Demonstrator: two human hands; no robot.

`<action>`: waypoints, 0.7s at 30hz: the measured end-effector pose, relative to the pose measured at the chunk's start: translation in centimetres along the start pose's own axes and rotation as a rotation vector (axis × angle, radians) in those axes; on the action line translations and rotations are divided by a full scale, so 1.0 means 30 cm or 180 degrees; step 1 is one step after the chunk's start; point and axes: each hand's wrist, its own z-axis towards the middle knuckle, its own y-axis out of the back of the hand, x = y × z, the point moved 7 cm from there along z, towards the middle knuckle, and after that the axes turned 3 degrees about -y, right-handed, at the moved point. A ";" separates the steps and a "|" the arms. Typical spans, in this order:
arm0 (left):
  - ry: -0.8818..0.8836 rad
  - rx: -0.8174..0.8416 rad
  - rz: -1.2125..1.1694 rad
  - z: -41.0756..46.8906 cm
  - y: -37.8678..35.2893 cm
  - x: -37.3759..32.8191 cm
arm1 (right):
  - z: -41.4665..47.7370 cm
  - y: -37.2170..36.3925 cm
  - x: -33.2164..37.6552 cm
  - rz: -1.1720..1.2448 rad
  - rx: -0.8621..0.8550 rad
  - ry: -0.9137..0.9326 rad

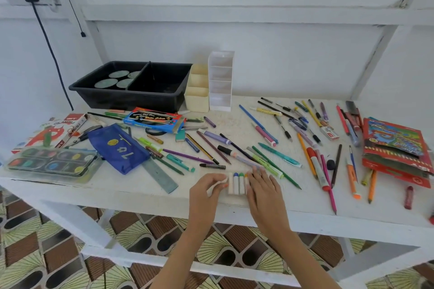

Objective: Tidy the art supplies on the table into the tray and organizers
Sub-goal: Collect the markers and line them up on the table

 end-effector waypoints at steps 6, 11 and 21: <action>-0.0524 0.0509 0.0333 -0.020 -0.036 -0.006 | -0.008 -0.014 -0.004 -0.0118 0.0007 0.0043; -0.0306 0.0945 0.0220 -0.025 -0.042 0.034 | -0.009 -0.013 -0.002 -0.0151 -0.0008 0.0102; -0.0387 0.1072 0.0540 -0.030 -0.053 0.021 | -0.014 -0.010 0.001 -0.0149 -0.0022 0.0182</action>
